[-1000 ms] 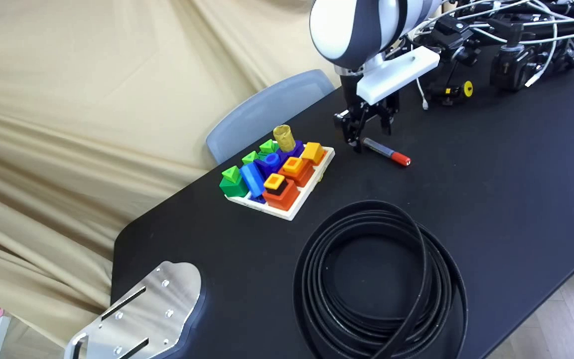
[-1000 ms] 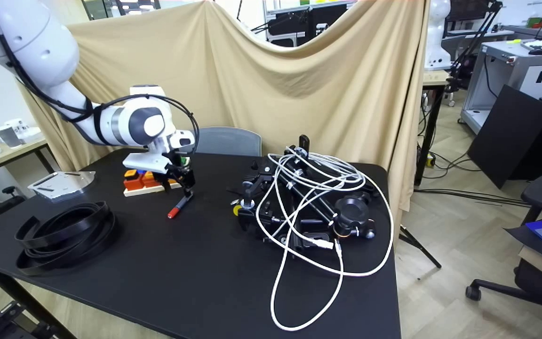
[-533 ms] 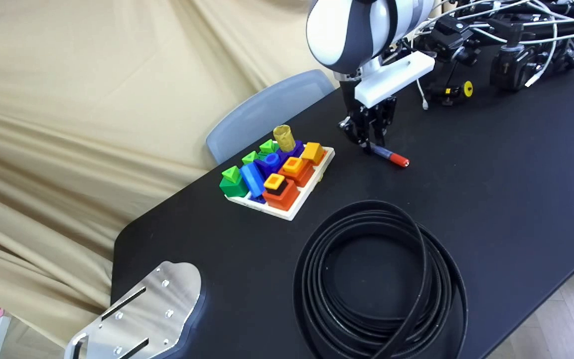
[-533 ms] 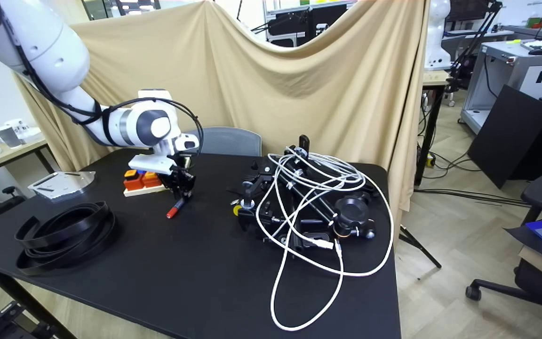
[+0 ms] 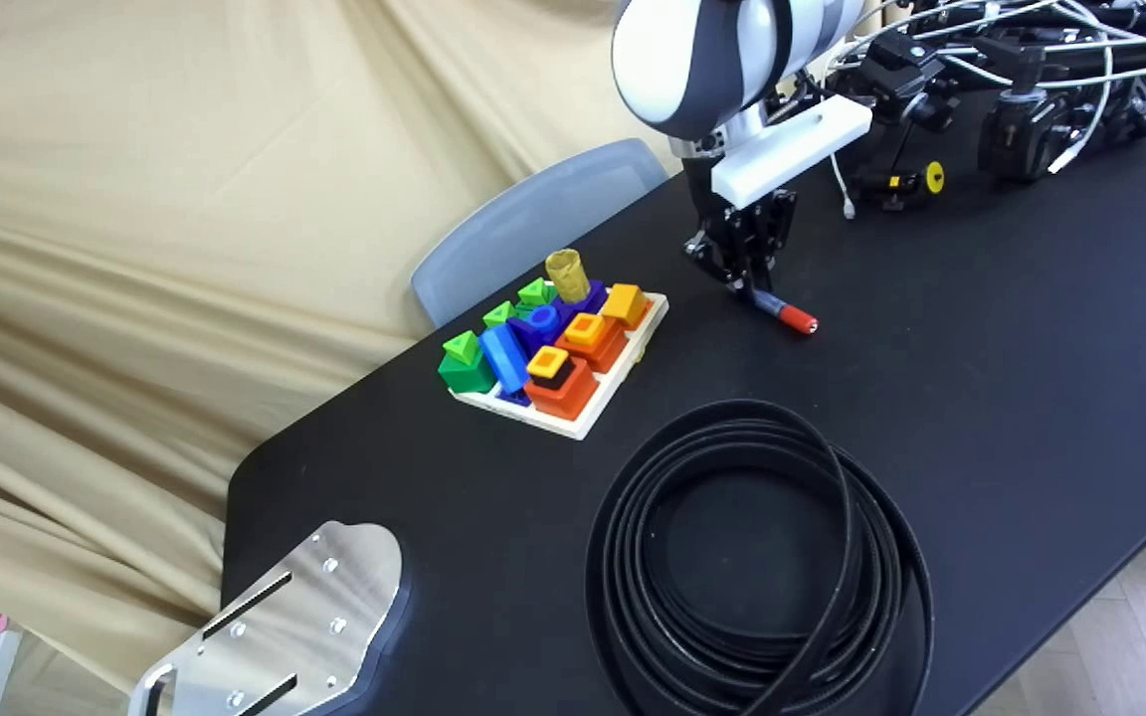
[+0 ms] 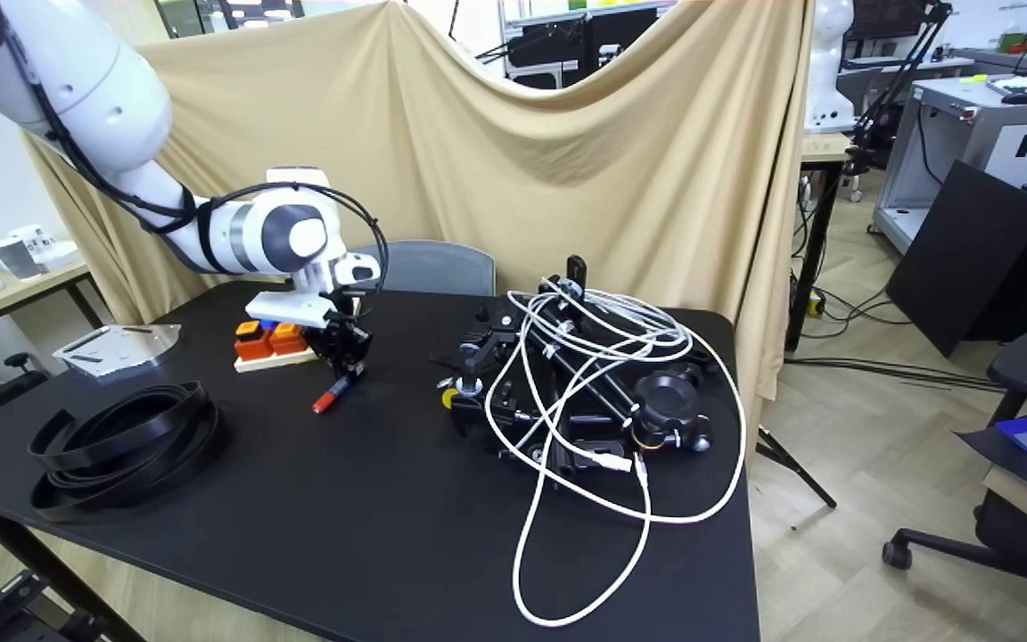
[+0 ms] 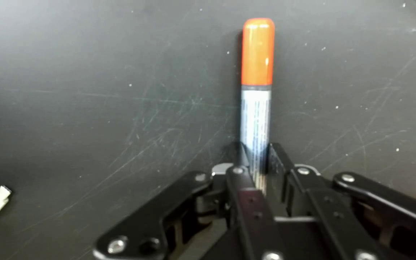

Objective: Move the marker towards you

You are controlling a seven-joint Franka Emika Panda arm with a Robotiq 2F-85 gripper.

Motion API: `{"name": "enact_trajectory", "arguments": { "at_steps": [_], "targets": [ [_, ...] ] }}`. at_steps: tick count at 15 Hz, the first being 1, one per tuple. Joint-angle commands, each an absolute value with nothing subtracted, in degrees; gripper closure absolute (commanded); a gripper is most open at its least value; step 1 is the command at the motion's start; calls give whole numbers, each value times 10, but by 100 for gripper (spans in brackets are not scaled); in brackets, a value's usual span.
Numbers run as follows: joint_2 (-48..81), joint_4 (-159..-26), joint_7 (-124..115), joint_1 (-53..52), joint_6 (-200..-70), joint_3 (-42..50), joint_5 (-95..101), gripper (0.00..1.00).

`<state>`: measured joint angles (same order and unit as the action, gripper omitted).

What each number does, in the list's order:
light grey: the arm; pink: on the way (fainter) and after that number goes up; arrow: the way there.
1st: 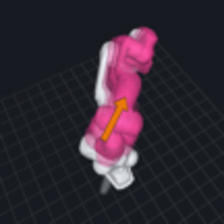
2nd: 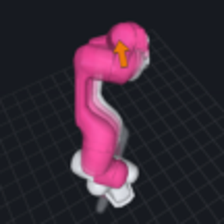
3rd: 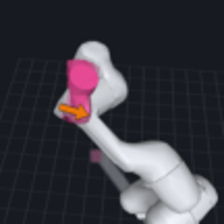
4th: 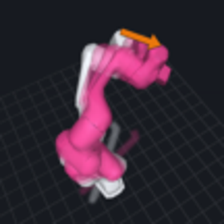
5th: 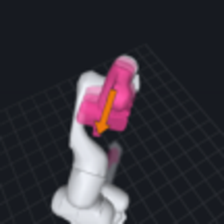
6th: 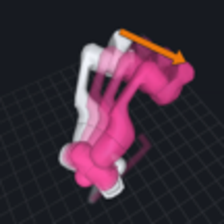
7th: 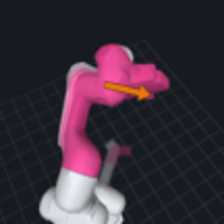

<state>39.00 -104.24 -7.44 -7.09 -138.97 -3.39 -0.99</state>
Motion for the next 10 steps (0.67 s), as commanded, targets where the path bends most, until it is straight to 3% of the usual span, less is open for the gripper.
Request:
{"name": "enact_trajectory", "arguments": {
  "at_steps": [1, 10],
  "targets": [
    [355, -1056, -89, -83, -1364, -24, -3, 95],
    [230, -1214, -127, -91, -1402, -31, -22, 95]
  ]
}}
